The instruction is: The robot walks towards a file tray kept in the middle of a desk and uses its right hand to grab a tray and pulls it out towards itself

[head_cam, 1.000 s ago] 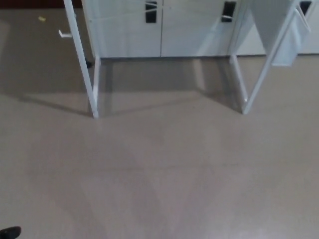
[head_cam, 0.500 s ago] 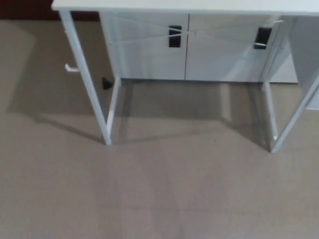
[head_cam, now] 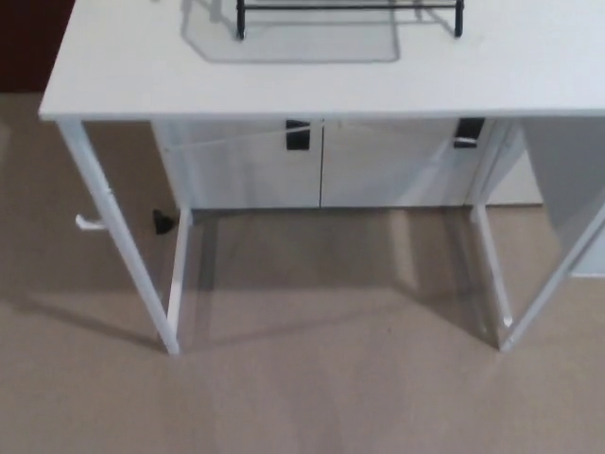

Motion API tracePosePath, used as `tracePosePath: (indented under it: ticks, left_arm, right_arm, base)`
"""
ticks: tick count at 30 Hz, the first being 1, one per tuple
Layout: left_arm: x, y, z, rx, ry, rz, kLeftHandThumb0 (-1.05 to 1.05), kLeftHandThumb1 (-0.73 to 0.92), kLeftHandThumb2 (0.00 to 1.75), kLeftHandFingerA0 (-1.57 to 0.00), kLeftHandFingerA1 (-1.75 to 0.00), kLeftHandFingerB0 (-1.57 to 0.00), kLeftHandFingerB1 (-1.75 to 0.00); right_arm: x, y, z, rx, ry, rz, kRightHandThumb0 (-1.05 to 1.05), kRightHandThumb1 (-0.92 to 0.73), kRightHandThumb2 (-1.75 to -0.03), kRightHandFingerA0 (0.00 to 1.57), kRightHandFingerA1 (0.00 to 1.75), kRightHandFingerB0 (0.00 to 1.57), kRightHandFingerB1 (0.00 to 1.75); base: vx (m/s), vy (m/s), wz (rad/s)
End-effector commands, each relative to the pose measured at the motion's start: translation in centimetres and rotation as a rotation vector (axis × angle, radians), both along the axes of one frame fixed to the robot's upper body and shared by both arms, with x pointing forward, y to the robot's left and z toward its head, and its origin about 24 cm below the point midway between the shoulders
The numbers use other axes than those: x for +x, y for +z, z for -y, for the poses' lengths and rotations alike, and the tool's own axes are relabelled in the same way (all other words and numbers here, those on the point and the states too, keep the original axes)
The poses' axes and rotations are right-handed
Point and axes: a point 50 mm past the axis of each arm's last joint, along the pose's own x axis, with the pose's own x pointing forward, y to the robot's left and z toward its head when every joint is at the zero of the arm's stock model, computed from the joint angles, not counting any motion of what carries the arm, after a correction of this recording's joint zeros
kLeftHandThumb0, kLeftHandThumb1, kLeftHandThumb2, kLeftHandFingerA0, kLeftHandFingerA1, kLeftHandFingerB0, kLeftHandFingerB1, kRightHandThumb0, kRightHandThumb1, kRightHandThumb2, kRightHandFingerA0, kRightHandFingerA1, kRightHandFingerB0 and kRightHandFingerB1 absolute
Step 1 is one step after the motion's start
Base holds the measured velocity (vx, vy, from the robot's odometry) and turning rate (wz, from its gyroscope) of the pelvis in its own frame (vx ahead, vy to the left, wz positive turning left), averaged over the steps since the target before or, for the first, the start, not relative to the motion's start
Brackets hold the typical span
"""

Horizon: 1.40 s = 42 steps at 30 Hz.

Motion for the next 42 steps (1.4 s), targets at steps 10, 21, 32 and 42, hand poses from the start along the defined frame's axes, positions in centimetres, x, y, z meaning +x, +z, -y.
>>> tracePosePath:
  ticks: [10,21,32,42]
  left_arm:
    - [0.18,0.35,-0.21,0.032,-0.048,0.021,-0.19,0.58,0.57,-0.48,-0.43,-0.35,-0.58]
    - [0.63,0.51,-0.20,0.028,-0.076,0.016,-0.20,0.59,0.57,-0.49,-0.43,-0.36,-0.57]
    - [0.85,0.51,-0.28,0.030,-0.076,0.012,-0.22,0.58,0.57,-0.61,-0.46,-0.38,-0.59]
    - [0.72,0.43,-0.19,0.031,-0.082,0.007,-0.21,0.59,0.57,-0.62,-0.46,-0.39,-0.59]
  right_arm:
    - [-0.06,0.41,0.62,-0.043,0.023,0.013,-0.25,-0.36,-0.85,0.47,0.67,0.18,0.52]
    - [0.09,0.24,0.57,-0.040,0.012,0.021,-0.32,-0.52,-0.56,0.55,0.57,0.29,0.41]
    - [0.06,0.42,0.43,-0.062,0.041,0.016,-0.33,-0.55,-0.57,0.54,0.57,0.29,0.41]
    - [-0.07,0.15,0.56,-0.050,0.038,0.018,-0.34,-0.54,-0.57,0.55,0.57,0.30,0.42]
  base:
    - [0.19,-0.195,0.14]
    - [0.16,0.111,-0.12]
    - [0.18,-0.014,0.08]
    - [0.17,-0.141,0.03]
